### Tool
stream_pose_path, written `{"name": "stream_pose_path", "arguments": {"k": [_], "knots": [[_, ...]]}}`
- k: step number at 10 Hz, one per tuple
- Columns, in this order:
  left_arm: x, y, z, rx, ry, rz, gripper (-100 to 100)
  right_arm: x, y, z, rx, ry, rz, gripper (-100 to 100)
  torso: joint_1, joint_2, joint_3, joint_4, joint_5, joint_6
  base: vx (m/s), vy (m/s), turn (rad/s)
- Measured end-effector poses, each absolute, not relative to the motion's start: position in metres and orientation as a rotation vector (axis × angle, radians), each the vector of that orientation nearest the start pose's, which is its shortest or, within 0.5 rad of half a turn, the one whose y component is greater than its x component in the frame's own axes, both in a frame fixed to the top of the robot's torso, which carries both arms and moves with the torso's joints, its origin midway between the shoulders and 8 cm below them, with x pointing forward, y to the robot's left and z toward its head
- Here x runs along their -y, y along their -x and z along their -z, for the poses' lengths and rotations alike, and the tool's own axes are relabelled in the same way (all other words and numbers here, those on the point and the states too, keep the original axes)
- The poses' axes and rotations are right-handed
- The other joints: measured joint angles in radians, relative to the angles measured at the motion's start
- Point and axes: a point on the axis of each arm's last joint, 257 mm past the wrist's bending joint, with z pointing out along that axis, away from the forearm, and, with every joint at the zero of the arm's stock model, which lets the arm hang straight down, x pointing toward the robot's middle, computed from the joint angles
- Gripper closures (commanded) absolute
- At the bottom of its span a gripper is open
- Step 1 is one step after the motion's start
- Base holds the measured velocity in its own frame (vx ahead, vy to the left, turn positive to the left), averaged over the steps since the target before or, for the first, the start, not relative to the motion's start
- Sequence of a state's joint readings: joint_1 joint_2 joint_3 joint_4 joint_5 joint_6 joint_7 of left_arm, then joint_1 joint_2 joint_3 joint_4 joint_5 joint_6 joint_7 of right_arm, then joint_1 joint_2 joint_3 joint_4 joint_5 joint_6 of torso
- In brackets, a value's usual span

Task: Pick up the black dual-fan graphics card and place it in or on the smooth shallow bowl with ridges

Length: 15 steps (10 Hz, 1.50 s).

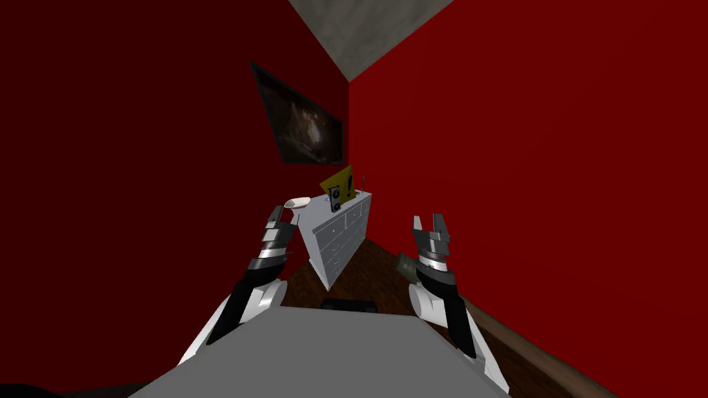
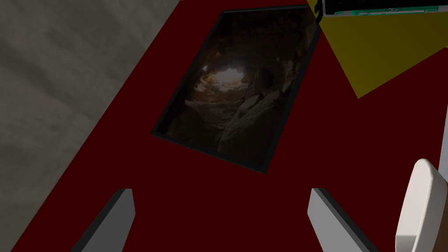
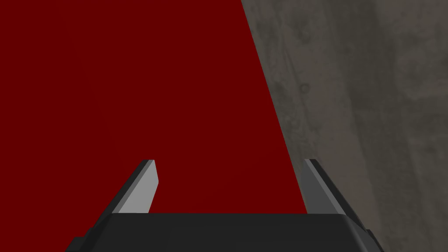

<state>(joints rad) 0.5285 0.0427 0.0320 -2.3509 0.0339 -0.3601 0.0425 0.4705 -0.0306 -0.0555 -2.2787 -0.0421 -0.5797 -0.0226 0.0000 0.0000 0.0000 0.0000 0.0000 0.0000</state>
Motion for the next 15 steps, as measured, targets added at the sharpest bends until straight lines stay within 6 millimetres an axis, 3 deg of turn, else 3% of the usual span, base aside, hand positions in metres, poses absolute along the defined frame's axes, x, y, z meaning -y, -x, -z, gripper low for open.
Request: {"name": "stream_pose_path", "arguments": {"k": [15], "knots": [[-0.306, -0.343, -0.002, -1.081, 0.323, 0.798, -100, 0.293, -0.328, -0.049, -0.529, -0.575, -1.329, 0, -0.001, -0.003, -0.002, -0.001, 0.0, 0.0, 0.032, -0.004, 0.05]]}}
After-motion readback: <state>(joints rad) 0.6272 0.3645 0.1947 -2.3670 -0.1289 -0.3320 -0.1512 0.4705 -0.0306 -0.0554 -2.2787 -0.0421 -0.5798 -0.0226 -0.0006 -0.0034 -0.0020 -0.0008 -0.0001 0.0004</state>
